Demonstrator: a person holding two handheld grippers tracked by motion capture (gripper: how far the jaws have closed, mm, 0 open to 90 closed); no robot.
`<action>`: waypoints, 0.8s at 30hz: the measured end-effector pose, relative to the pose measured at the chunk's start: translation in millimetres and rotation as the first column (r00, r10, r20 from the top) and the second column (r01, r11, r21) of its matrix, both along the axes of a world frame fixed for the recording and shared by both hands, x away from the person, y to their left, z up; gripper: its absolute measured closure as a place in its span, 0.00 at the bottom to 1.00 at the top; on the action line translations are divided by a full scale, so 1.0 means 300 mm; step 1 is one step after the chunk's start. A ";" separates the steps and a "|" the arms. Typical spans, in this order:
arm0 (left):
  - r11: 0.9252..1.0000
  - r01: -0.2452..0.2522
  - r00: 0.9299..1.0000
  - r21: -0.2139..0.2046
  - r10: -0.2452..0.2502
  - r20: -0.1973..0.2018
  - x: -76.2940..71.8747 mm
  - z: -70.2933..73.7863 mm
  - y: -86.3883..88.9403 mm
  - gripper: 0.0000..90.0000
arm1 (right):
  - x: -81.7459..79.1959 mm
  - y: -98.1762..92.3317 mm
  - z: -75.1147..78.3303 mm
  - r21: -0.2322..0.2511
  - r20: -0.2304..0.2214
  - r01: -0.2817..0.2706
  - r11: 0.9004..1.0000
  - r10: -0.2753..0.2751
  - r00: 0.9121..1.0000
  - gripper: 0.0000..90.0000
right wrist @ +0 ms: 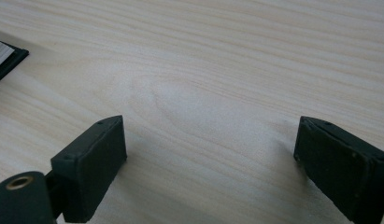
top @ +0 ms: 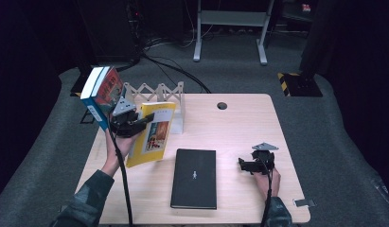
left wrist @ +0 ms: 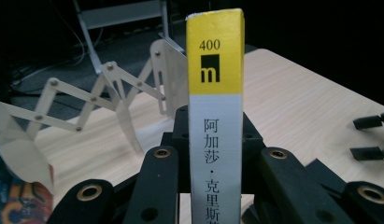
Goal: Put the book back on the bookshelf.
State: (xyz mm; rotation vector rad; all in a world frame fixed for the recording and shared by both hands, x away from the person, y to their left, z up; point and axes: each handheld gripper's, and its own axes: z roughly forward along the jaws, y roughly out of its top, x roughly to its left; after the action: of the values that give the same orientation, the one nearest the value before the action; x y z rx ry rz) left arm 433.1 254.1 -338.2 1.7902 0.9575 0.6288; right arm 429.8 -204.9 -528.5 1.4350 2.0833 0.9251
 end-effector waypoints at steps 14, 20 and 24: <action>0.975 -0.216 0.967 -0.060 0.222 0.127 0.018 0.038 0.111 0.84 | 0.001 0.002 0.000 0.001 0.002 0.003 1.000 -0.003 1.000 0.10; 0.955 -0.283 0.943 -0.084 0.293 0.158 0.043 0.028 0.135 0.84 | 0.001 0.000 0.000 -0.002 0.003 -0.006 1.000 0.006 1.000 0.10; 0.947 -0.306 0.934 -0.094 0.318 0.161 0.073 0.013 0.131 0.84 | 0.000 0.001 0.001 -0.002 0.001 -0.006 1.000 0.006 1.000 0.10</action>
State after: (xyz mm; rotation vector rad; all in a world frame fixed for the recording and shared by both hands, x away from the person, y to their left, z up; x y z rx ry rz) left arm 455.0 293.5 -334.3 1.5063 1.1377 0.9264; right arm 429.9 -204.6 -528.3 1.4267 2.0886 0.9254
